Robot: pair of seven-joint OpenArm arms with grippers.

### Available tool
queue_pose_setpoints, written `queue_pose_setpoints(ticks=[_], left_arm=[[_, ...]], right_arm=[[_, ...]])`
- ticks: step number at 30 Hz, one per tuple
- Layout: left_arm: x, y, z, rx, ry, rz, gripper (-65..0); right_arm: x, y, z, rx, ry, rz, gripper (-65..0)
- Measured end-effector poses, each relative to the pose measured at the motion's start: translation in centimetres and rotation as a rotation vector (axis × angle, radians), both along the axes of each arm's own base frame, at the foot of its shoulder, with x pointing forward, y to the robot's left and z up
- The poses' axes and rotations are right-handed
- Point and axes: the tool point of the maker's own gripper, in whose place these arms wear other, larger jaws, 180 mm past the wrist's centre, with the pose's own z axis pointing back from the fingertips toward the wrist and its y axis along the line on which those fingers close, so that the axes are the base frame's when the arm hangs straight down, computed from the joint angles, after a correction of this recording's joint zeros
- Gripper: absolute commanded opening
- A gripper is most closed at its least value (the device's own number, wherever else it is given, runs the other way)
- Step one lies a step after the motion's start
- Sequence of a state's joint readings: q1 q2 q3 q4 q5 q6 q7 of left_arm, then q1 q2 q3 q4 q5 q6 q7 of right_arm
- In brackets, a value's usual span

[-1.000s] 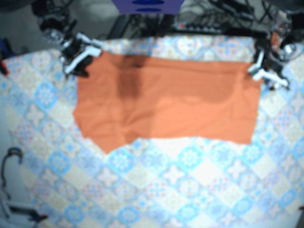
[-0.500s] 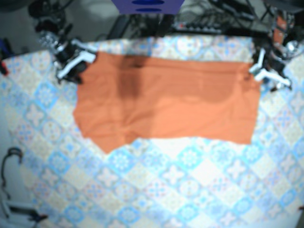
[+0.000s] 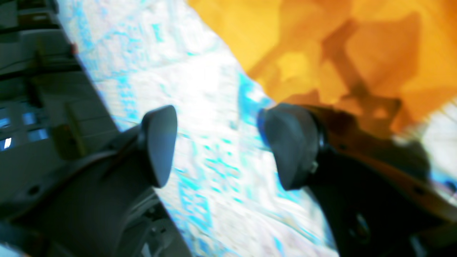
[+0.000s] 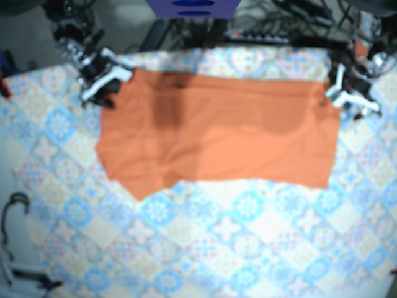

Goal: Fold the T-shirt properly
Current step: 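Open both grippers and lift them away from the shirt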

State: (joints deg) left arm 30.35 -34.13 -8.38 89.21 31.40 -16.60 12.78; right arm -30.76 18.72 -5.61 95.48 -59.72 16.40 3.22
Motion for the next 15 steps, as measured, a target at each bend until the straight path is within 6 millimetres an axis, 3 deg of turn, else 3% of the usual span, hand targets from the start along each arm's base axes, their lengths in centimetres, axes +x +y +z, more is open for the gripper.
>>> queue_pose_setpoints(ticks=[6,9,15], left_arm=[[-2.9,1.5,-0.4,0.048,0.074,-0.022,-23.6],[-4.5,1.3,-1.1,0.039,0.120,-0.029,-23.6],[-5.3,1.4,-1.3,0.045,0.137,-0.036,-23.6]], right_arm=[[-3.5,-1.5,-0.7,-0.030,0.071,-0.007,-34.0],[-3.7,-2.6,-0.3,-0.049,0.064,-0.029,-34.0],[-4.9,-3.0,-0.5,-0.052,0.087,-0.036,-34.0]])
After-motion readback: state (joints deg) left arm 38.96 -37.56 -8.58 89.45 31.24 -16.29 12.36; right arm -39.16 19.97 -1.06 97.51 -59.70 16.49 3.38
